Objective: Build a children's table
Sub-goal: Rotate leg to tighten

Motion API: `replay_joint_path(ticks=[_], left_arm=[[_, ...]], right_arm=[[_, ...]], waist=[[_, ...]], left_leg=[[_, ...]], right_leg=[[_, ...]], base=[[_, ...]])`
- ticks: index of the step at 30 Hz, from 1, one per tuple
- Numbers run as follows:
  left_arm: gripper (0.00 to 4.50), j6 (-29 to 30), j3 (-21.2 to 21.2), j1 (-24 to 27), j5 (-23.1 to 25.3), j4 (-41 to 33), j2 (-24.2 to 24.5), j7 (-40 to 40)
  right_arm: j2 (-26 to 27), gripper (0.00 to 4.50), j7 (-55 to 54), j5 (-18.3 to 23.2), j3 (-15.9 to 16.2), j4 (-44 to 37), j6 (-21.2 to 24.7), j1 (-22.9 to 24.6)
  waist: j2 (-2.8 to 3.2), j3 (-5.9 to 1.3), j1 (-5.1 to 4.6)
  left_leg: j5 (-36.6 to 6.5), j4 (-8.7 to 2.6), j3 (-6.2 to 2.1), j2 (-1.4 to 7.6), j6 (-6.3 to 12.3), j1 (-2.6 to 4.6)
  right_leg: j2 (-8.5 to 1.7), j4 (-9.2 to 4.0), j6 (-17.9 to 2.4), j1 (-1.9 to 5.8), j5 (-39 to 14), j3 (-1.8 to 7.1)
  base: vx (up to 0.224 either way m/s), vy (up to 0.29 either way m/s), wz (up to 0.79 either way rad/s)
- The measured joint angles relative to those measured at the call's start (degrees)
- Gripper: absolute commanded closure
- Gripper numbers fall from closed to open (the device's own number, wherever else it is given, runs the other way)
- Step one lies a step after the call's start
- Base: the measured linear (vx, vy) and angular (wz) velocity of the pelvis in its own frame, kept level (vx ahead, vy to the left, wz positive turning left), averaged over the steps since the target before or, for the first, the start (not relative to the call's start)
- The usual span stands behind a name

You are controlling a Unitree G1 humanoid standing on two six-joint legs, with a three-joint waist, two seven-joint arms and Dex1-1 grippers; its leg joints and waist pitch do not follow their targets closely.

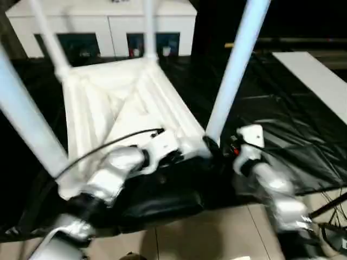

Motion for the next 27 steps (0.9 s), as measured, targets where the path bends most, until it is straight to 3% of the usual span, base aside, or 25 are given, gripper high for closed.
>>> replay_joint_path(ticks=[3, 7, 12, 13, 15, 23, 27], left_arm=[[4.50, 0.34, -0.02, 1.23, -1.82, -2.06, 2.19, -5.03], [4.50, 1.11, -0.30, 1.59, -2.57, -3.15, 3.23, -7.27], [4.50, 1.54, -0.87, 2.06, -2.94, -4.31, 4.02, -8.33], [4.50, 1.66, -0.90, 2.07, -2.93, -4.41, 4.01, -8.32], [4.50, 2.03, -0.94, 2.12, -2.92, -4.79, 3.98, -8.33], [4.50, 2.59, -0.96, 2.38, -2.94, -5.46, 4.07, -8.36], [4.50, 2.67, -1.00, 2.43, -2.91, -5.46, 4.13, -8.36]], right_arm=[[-5.15, 0.31, 8.63, 2.03, 1.51, -1.89, 1.24, 1.96], [-7.99, 0.31, 15.32, 2.26, 3.98, -2.73, 1.94, 2.65], [-8.75, 0.31, 17.74, 2.02, 4.50, -1.97, 2.00, 1.73], [-8.67, 0.57, 17.71, 1.96, 4.50, -1.54, 1.97, 1.19], [-8.42, 0.57, 17.64, 1.80, 4.50, -0.60, 1.76, 0.15], [-7.83, 1.42, 17.74, 1.62, 4.50, -0.28, 0.50, -0.06], [-8.07, 1.64, 17.80, 1.49, 4.83, 0.11, -0.22, -0.06]], waist=[[-0.04, -0.01, 0.63], [-0.05, 0.00, 0.66], [-0.19, 0.05, 0.68], [-0.21, 0.05, 0.68], [-0.33, 0.05, 0.76], [-0.37, 0.04, 0.80], [-0.37, 0.04, 0.79]], left_leg=[[-0.05, 0.03, 0.01, 0.00, 0.10, -0.03], [-0.04, 0.15, 0.02, 0.03, 0.08, -0.02], [-0.02, 0.29, 0.02, 0.04, 0.06, -0.01], [-0.02, 0.31, 0.02, 0.04, 0.06, -0.01], [-0.03, 0.31, 0.02, 0.04, 0.06, -0.02], [-0.03, 0.34, 0.02, 0.04, 0.07, -0.04], [-0.03, 0.41, 0.02, 0.04, 0.07, -0.04]], right_leg=[[0.00, -0.04, -0.02, -0.03, -0.02, 0.00], [0.00, 0.11, -0.03, -0.05, -0.01, 0.01], [0.00, 0.16, -0.08, -0.02, 0.02, 0.03], [0.00, 0.17, -0.13, -0.02, 0.06, 0.04], [0.00, 0.16, -0.13, -0.01, 0.06, 0.04], [0.00, 0.20, -0.14, -0.02, 0.06, 0.02], [0.00, 0.22, -0.16, 0.00, 0.08, 0.02]], base=[[0.000, 0.000, 0.00], [0.000, 0.000, 0.00], [0.000, 0.000, 0.00], [0.000, 0.000, 0.00], [0.000, 0.000, 0.00], [0.000, 0.000, 0.00], [0.000, 0.000, 0.00]])
